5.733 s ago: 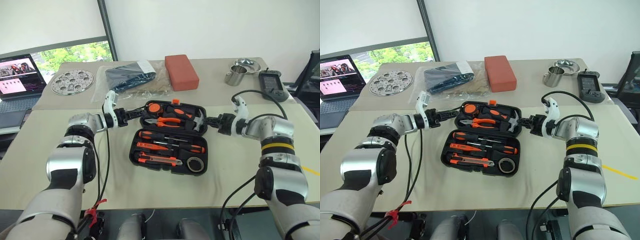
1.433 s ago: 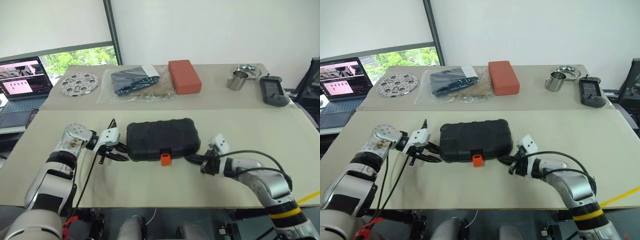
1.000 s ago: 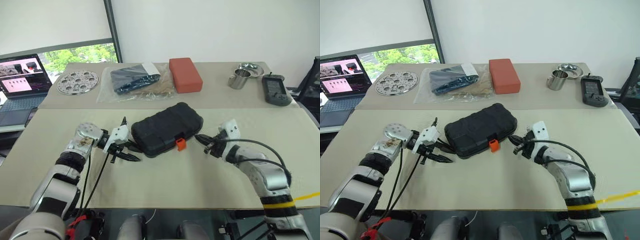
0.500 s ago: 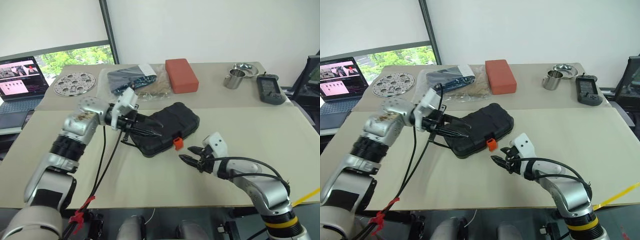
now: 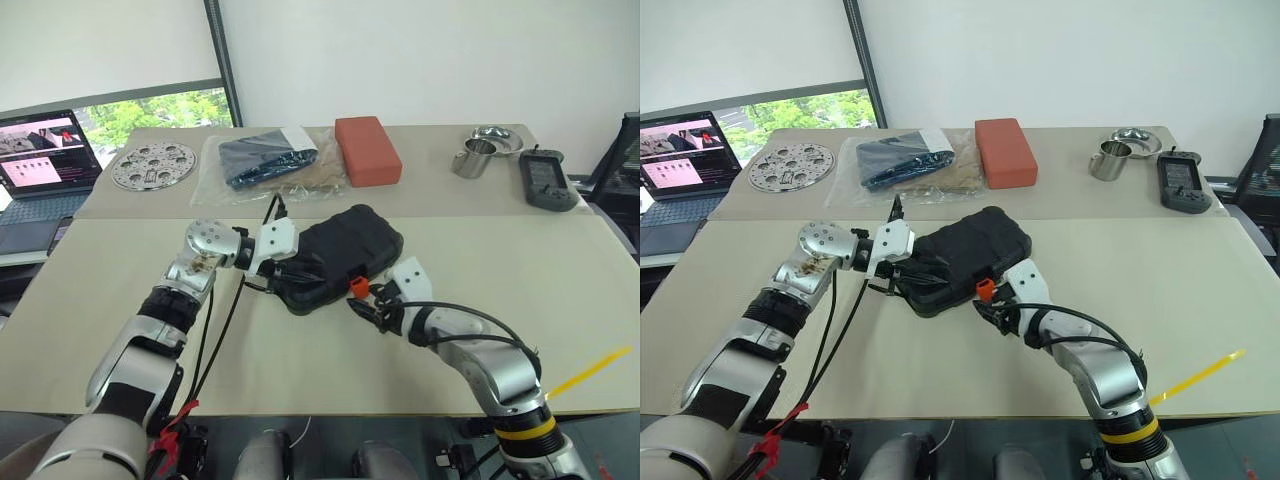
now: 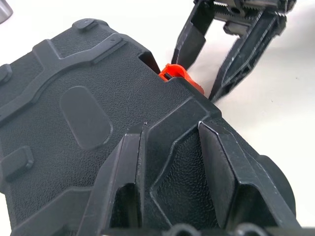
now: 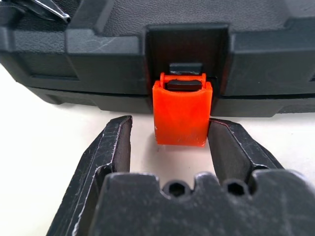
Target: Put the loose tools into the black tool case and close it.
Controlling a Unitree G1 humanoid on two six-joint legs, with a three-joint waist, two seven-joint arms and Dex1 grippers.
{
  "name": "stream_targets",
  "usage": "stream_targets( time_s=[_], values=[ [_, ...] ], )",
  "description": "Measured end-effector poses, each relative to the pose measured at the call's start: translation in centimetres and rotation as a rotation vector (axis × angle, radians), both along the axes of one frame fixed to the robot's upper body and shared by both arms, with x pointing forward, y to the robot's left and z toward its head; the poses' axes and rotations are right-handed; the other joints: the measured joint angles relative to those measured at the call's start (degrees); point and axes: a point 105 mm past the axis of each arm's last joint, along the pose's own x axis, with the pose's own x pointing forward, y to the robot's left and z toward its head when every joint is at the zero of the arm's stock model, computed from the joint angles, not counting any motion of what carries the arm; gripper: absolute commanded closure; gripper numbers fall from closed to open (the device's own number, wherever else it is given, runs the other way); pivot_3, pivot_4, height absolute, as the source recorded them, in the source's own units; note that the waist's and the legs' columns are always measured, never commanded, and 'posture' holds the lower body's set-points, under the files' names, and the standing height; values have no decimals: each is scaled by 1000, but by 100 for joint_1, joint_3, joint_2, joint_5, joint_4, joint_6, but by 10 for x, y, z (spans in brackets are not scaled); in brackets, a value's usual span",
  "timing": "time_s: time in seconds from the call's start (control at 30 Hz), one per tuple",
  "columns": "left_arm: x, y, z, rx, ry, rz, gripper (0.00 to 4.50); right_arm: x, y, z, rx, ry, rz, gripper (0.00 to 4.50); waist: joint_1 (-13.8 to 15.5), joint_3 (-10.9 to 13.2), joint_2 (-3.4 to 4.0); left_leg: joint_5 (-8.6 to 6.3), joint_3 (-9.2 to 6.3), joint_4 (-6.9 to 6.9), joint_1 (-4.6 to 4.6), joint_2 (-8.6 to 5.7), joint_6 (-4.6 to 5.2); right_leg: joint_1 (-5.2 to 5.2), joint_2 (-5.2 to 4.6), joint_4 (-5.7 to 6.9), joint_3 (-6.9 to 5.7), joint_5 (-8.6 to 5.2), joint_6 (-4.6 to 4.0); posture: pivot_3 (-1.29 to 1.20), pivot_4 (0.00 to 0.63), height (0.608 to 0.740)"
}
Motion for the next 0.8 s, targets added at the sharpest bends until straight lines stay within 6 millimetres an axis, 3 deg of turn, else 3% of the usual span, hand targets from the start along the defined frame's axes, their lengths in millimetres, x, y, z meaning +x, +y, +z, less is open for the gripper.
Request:
stream_targets(
  time_s=[0.03,0.13,0.2,0.23,0.8],
  values=[
    [0,0,0,-4,-1,2,2740,1,-1,-1,-6,0,-9,1762,0,-1,1,0,0,0,1,0,0,1,0,0,0,0,0,0,150,740],
    [0,1,-1,-10,1,6,2740,2,-3,-2,-20,-1,-24,2476,-6,-1,1,0,0,0,2,0,0,1,1,0,-1,0,0,0,150,740],
    [0,1,-1,-8,0,6,2740,2,-3,-2,-24,-4,-23,3210,-8,-1,1,0,0,0,2,0,0,1,1,0,-1,0,0,0,150,740],
    [0,1,-1,-7,0,6,2740,2,-3,-2,-29,-5,-23,3336,-8,-1,1,0,0,0,3,0,0,3,1,0,-1,0,0,0,150,740],
    [-1,-4,-3,-3,-5,-5,2740,-6,-7,11,-72,-51,-41,3330,41,-1,1,0,-3,-1,-1,-3,0,4,-6,-3,-3,0,0,0,150,740]
  ],
)
